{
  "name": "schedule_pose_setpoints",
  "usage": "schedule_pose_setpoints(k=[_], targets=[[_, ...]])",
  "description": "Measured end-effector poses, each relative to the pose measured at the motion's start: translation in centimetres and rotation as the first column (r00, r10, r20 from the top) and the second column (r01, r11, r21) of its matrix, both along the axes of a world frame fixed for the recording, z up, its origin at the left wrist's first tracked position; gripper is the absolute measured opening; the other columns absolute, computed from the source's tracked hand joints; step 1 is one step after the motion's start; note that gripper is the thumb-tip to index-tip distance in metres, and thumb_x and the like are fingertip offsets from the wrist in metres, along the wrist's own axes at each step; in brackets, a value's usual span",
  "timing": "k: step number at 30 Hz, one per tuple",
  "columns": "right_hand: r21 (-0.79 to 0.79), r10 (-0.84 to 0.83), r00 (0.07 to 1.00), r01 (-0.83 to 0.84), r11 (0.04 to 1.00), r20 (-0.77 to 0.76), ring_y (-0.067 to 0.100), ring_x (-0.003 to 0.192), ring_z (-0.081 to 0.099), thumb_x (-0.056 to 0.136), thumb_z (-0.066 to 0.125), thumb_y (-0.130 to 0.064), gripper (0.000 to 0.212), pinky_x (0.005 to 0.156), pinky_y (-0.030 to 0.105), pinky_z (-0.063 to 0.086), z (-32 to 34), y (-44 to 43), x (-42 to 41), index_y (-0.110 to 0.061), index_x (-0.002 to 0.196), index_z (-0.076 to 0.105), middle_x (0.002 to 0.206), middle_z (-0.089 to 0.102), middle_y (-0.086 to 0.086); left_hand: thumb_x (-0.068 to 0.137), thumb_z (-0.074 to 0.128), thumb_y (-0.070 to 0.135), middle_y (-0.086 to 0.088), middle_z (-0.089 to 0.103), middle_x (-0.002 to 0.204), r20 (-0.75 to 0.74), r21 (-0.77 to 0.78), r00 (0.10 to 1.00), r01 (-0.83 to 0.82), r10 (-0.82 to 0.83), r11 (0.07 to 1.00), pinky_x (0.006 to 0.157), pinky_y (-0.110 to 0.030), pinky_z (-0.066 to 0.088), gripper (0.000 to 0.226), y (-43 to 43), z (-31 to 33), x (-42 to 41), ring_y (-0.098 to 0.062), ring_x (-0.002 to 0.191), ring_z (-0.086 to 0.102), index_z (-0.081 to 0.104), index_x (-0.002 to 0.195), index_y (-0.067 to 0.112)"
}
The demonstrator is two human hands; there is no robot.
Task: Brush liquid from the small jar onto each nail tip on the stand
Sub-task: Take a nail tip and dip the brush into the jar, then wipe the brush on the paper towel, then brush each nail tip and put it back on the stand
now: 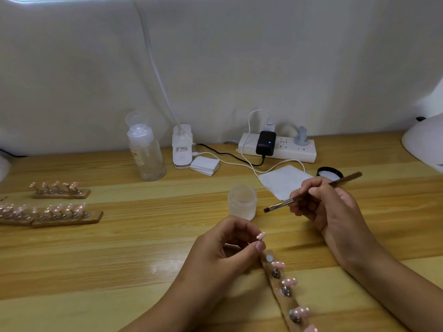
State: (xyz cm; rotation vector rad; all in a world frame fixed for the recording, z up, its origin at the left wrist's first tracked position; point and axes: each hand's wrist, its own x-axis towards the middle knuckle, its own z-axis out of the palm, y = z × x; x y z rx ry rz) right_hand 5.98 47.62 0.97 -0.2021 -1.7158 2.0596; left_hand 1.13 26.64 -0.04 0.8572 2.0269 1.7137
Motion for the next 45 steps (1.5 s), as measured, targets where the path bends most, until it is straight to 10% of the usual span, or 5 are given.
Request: schedule_pose_setpoints(k=[8, 29, 40, 45], targets=[[0.038, 0.0, 1.0, -0.002, 0.999, 0.031, 0.016, 0.07, 0.068, 0.095, 0.039, -0.003, 0.027, 0.065, 0.025, 0.054, 0.3, -0.5, 0.0, -0.011, 0.082, 0.061, 0.075, 0.072, 0.005, 0.078, 0.066, 0.039, 0.017, 0.059, 0.098, -0.32, -0.216, 0.946, -0.029, -0.042, 0.976, 0.064, -0.02, 0.044, 0.01, 0.9, -0.4, 0.2, -0.007, 0.076, 0.054, 0.063, 0.088, 0.04], [0.112, -0.075, 0.996, 0.08, 0.99, -0.046, 0.007, 0.068, 0.062, 0.081, 0.057, -0.038, 0.02, 0.061, 0.018, 0.051, 0.1, -0.8, 0.0, -0.028, 0.084, 0.074, 0.069, 0.068, -0.002, 0.069, 0.062, 0.057, 0.022, 0.054, 0.088, -0.405, -0.29, 0.912, -0.054, -0.071, 0.955, 0.065, -0.014, 0.038, 0.026, 0.7, 0.2, 1.5, 0.0, 0.085, 0.048, 0.066, 0.083, 0.036], [0.134, -0.167, 0.982, 0.178, 0.975, -0.094, 0.009, 0.072, 0.062, 0.083, 0.056, -0.037, 0.022, 0.063, 0.019, 0.052, 0.2, -0.7, 0.0, -0.025, 0.095, 0.071, 0.074, 0.067, -0.001, 0.08, 0.068, 0.032, 0.0, 0.076, 0.082, 0.106, 0.261, 0.989, -0.128, 0.103, 0.957, 0.064, -0.015, 0.05, 0.006, -0.3, 0.8, 0.5, -0.008, 0.075, 0.068, 0.067, 0.083, 0.027], [0.166, -0.184, 0.973, 0.206, 0.964, -0.139, 0.011, 0.074, 0.059, 0.095, 0.05, -0.02, 0.019, 0.063, 0.022, 0.049, -0.1, -0.6, -0.1, -0.02, 0.094, 0.069, 0.075, 0.065, -0.002, 0.076, 0.07, 0.02, 0.002, 0.074, 0.081, 0.076, 0.324, 0.991, -0.126, 0.108, 0.938, 0.07, -0.013, 0.05, 0.008, -0.2, 0.7, 0.5, -0.006, 0.079, 0.068, 0.071, 0.082, 0.024]])
